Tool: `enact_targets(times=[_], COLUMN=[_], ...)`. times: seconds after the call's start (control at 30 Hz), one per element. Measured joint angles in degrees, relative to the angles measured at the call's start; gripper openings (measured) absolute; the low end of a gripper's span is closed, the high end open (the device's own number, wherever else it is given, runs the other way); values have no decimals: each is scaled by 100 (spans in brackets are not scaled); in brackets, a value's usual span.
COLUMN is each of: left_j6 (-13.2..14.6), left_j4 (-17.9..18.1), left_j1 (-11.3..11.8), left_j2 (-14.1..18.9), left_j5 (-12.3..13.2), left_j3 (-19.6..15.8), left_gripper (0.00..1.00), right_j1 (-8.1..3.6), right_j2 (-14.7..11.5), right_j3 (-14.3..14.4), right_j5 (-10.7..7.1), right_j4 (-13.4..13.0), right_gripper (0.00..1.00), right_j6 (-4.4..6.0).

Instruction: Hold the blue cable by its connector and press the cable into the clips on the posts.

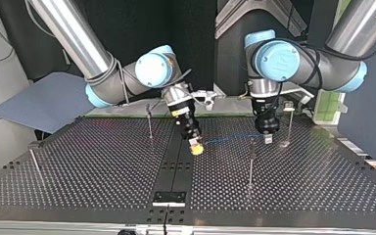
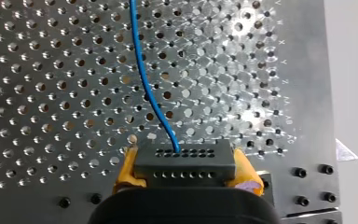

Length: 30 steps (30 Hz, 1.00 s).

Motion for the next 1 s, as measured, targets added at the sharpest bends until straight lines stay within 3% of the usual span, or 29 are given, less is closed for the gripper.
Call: enact_targets(times=[0.43,1.0], left_j6=[-10,-145], left_j4=[81,-70], left_j1=[25,130], left_j2=[-52,-298], left_j5=[-69,142], left_j3=[15,313], left_gripper=[2,2], right_j1=[-13,-90], right_j2=[51,105], right_j3=[-12,-15], right_j5=[-11,-11], right_j4=[0,-10], right_gripper=[0,0], right_j6=[15,19])
